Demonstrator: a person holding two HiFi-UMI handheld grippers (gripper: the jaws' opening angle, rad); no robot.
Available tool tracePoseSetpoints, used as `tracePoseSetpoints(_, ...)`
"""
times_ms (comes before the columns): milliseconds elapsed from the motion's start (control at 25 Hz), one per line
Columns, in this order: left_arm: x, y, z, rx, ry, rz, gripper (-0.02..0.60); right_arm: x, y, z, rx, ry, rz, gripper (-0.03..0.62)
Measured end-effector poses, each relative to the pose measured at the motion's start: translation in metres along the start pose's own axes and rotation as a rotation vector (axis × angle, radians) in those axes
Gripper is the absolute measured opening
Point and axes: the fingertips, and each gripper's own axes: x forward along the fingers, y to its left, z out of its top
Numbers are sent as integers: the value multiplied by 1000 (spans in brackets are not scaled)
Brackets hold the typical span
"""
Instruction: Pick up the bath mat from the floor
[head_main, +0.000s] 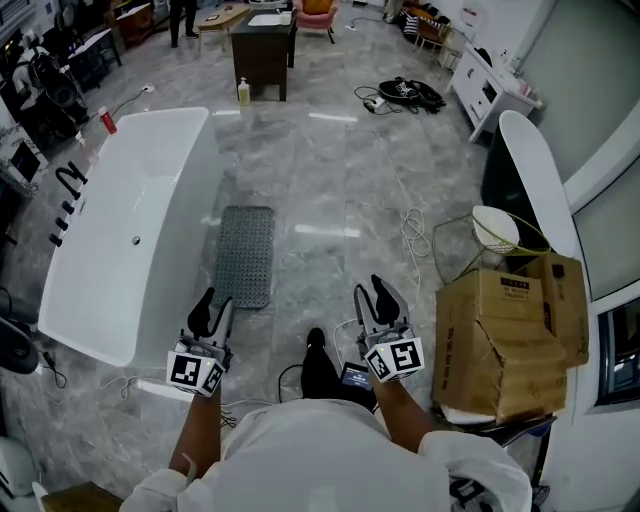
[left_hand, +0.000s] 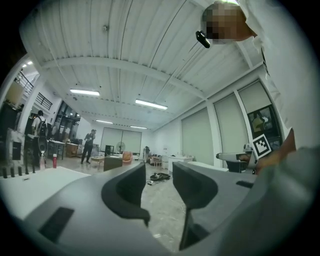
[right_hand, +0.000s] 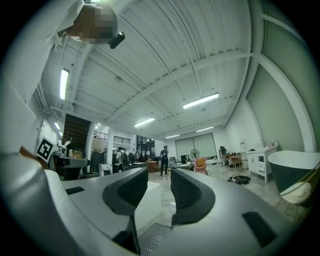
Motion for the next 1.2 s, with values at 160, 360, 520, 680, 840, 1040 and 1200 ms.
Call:
tracePoseSetpoints(160,85,24,5,-33,0,11,172,68,-50,2,5,6,37,160)
tracePoseSetpoints(360,183,35,22,-16,-11,8,172,136,-113,10,17,-8,72,160)
tracePoseSetpoints(520,230,50,29,-6,-24,29,172,180,-144,10,23,-13,88,160)
tracePoseSetpoints(680,257,64,24,-10,-24,60,172,205,-166,1,36,-8,100,160)
tracePoseSetpoints(840,279,81,19,-21,-31,77,172,229,-185,-9,42,14,108,160)
tracePoseSetpoints(1040,311,112,1,-44,-31,112,172,275,-200,-20,26,41,128,160)
tracePoseSetpoints(1200,356,140,-21,-85,-23,131,172,329,-219,-36,11,77,172,160)
